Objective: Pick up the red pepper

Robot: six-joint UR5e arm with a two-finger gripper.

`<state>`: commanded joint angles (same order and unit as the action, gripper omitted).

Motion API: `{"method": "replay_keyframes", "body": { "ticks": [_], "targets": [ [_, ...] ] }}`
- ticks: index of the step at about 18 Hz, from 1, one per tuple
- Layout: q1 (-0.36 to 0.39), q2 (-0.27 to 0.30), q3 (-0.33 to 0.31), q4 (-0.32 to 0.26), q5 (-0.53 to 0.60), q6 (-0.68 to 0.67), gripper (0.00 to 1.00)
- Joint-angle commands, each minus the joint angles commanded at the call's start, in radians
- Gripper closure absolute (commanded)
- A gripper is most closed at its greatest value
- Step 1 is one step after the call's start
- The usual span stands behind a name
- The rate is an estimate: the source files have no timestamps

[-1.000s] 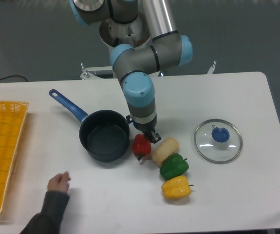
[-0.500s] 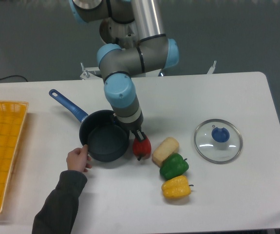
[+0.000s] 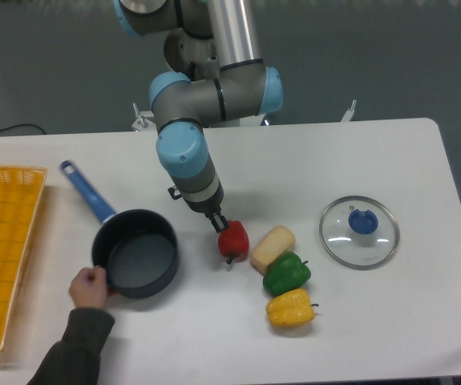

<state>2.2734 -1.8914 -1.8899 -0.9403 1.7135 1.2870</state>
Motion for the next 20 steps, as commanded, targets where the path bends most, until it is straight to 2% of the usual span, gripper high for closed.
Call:
{"method": "replay_keyframes", "body": {
  "ticks": [2, 3, 5, 7, 10, 12, 20],
  "targets": [
    [0.009, 0.000, 0.002, 0.002, -0.006, 0.000, 0.93],
    [0.012, 0.000, 0.003, 0.002, -0.008, 0.000, 0.84],
    [0.026, 0.002, 0.008, 0.002, -0.011, 0.000, 0.55],
    [0.035, 0.003, 0.011, 0.002, -0.014, -0.038, 0.33],
    [0.049, 0.005, 0.014, 0.002, -0.014, -0.184, 0.08],
    [0.060, 0.005, 0.020, 0.003, -0.020, -0.285, 0.01],
    [0.126, 0.005, 0.046, 0.006, -0.121, -0.662, 0.01]
  ]
}}
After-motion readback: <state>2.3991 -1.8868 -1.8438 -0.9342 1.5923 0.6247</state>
